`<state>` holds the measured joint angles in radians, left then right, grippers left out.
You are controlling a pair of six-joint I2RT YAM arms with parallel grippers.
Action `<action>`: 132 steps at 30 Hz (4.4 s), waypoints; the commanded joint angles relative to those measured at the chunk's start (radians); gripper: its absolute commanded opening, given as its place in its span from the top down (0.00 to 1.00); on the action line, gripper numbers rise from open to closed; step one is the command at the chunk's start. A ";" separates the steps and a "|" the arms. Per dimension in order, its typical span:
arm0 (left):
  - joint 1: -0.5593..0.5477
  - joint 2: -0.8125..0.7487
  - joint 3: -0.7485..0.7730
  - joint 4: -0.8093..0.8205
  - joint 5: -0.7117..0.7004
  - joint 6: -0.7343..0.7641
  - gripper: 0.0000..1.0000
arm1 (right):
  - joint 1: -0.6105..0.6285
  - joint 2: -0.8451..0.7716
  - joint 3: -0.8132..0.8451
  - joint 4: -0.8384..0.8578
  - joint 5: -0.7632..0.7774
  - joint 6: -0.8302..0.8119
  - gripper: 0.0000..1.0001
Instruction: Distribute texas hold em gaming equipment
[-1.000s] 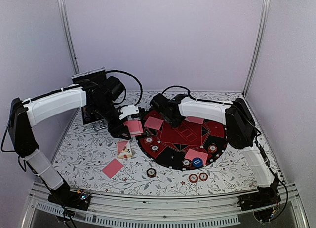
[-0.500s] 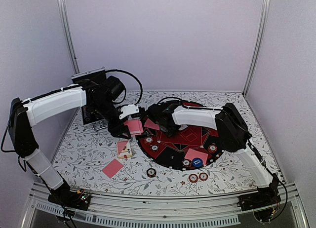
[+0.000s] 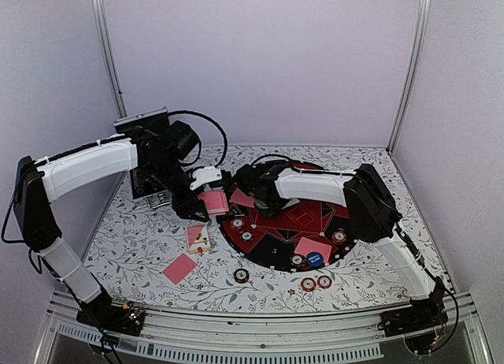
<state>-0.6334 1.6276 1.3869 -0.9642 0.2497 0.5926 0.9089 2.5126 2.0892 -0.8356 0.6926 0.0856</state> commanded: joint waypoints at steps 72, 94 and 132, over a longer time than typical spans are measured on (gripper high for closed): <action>0.004 -0.020 0.057 -0.016 0.023 0.001 1.00 | -0.311 -0.238 -0.354 0.314 -1.028 0.341 0.35; 0.003 -0.007 0.076 -0.015 0.034 -0.008 1.00 | -0.159 -0.526 -0.597 0.821 -1.439 0.693 0.14; 0.003 -0.021 0.067 -0.011 0.051 -0.009 1.00 | -0.029 -0.229 -0.494 1.334 -1.631 1.146 0.15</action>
<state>-0.6334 1.6276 1.4361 -0.9848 0.2806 0.5903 0.8791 2.2574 1.5795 0.4557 -0.9226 1.2121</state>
